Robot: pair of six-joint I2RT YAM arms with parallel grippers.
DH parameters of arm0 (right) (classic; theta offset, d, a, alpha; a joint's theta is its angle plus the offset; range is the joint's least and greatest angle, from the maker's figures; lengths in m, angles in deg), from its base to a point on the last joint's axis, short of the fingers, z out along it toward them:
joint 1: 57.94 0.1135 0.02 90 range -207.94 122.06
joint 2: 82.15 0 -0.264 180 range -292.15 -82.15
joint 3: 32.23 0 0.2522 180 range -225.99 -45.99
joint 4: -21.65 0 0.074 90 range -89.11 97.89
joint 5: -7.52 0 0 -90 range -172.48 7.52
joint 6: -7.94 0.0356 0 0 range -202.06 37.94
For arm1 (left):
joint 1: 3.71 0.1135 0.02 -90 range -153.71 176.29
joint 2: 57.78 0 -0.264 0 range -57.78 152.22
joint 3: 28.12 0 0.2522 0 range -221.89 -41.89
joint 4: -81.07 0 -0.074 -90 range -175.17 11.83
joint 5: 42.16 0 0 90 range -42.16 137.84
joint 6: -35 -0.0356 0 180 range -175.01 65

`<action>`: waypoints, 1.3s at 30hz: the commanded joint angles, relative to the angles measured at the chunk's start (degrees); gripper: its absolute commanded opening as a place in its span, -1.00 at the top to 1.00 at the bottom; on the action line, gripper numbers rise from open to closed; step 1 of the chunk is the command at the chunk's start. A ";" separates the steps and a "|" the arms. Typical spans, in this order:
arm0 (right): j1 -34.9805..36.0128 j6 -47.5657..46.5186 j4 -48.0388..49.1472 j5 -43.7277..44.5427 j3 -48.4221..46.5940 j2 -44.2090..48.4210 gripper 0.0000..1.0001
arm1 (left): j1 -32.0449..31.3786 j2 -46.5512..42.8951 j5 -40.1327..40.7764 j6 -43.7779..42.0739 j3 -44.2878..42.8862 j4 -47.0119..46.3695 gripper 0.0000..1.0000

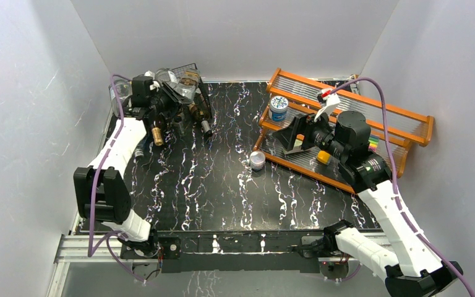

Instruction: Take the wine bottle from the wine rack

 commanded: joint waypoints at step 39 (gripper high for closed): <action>17.08 -6.12 0.46 2.45 -6.93 -13.89 -0.96 | 1.75 -25.69 -21.38 -2.88 12.09 7.55 1.00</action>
